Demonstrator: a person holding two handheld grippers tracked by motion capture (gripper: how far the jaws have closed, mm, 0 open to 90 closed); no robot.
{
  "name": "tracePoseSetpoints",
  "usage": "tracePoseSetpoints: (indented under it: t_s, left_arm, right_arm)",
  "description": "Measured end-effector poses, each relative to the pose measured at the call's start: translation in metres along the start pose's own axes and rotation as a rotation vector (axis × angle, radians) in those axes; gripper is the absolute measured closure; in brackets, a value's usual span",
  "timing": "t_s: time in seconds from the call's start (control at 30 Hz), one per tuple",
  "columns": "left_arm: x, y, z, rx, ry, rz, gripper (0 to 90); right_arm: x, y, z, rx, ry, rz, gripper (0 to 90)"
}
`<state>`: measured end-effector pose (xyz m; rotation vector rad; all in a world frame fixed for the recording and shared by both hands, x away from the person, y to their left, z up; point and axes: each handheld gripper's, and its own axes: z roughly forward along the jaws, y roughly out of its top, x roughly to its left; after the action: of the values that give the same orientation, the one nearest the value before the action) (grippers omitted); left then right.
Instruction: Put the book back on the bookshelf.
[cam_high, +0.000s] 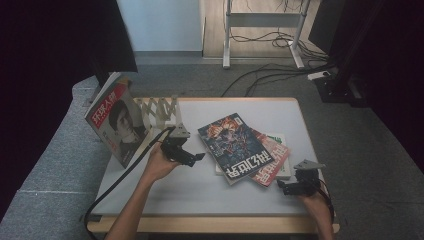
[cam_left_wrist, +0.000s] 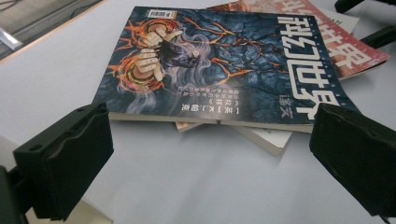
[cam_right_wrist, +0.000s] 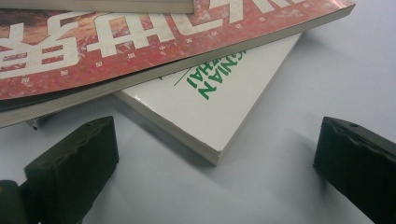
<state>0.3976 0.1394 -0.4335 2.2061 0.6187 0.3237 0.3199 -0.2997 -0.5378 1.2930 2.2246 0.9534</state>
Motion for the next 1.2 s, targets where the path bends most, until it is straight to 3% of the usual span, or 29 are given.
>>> tracePoseSetpoints:
  t_s: [0.43,0.87,1.2]
  left_arm:
    - [-0.001,0.018,0.023,0.007,-0.025,0.028,0.0]
    - [0.002,0.031,0.050,0.029,-0.036,0.046,0.0]
    - [0.010,0.041,0.072,0.047,-0.038,0.046,0.0]
  right_arm:
    - [0.003,0.001,-0.002,-0.026,0.013,0.002,0.0]
    - [0.009,0.017,-0.013,-0.071,0.020,-0.022,0.0]
    - [0.016,0.028,-0.011,-0.083,0.038,-0.046,0.0]
